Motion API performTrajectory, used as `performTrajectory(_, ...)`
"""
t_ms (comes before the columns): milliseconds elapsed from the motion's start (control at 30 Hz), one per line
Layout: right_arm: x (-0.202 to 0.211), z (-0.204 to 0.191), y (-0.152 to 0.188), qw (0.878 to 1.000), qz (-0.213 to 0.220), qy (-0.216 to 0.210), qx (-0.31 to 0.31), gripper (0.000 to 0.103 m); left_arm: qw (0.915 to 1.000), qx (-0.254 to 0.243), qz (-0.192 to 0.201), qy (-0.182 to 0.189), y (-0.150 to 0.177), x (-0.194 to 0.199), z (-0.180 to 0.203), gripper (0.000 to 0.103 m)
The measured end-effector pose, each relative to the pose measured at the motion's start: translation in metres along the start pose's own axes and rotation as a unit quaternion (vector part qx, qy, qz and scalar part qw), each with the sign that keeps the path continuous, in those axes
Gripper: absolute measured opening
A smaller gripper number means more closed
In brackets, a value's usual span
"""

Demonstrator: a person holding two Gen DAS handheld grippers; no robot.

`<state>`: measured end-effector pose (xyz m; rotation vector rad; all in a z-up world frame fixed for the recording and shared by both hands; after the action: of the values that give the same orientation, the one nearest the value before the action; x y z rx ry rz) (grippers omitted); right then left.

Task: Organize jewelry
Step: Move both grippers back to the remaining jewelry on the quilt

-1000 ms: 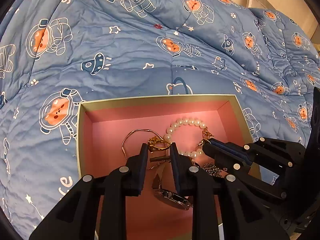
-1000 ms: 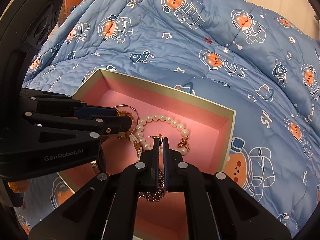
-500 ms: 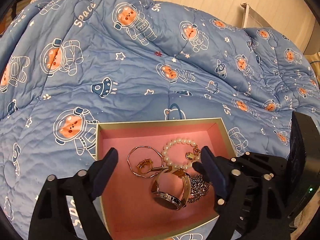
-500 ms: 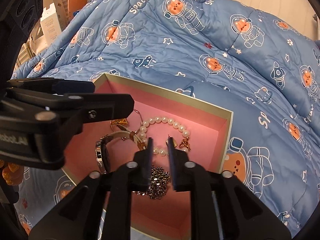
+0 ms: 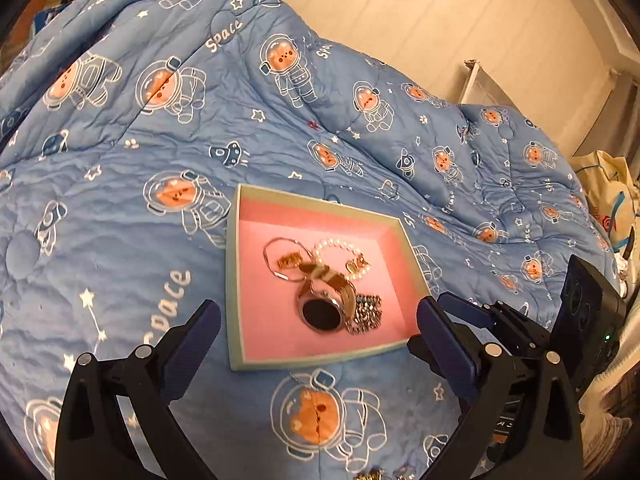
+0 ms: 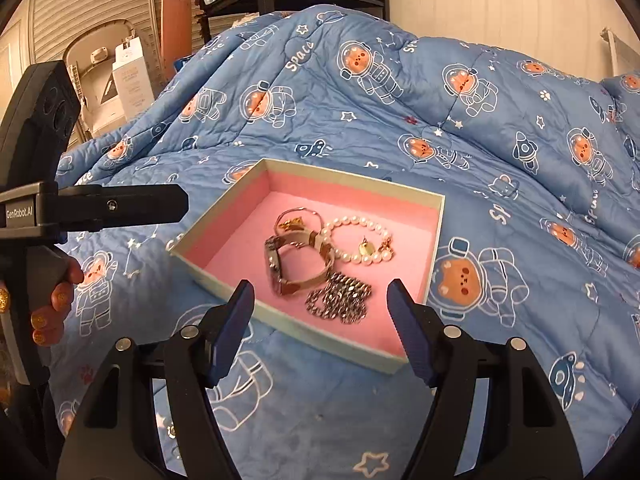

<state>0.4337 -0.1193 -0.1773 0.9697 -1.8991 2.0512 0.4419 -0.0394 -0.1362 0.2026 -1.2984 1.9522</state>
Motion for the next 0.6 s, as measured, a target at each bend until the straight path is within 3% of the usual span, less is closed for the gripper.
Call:
performTrajectory(200, 0.036, -0.021, 0.037, 1.000, -0.019, -0.012, 0.005, 0.069, 0.9995, 0.008, 0.009, -0.029, 0.032, 0.028, -0.011, 0.096)
performTrajectory(400, 0.060, -0.042, 0.078, 0.998, -0.046, -0.035, 0.005, 0.069, 0.9947, -0.067, -0.018, -0.076, 0.074, 0.052, -0.008, 0.096)
performTrajectory(600, 0.069, -0.053, 0.107, 0.996, -0.068, -0.049, -0.015, 0.069, 0.9936, -0.080, -0.034, -0.072, 0.106, 0.072, -0.002, 0.095)
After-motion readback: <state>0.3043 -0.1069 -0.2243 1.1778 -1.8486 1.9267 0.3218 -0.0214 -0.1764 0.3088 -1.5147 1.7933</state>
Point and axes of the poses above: each gripper's, at about its wrist camera, not at the fingertips, and x roughly against the way its jaws point, z to its right, y to its underside, the point moved 8 cm from there along -x, roughly the way its jaws point, and after that the axes turned 9 degrees about z, right-handed, at the moved point
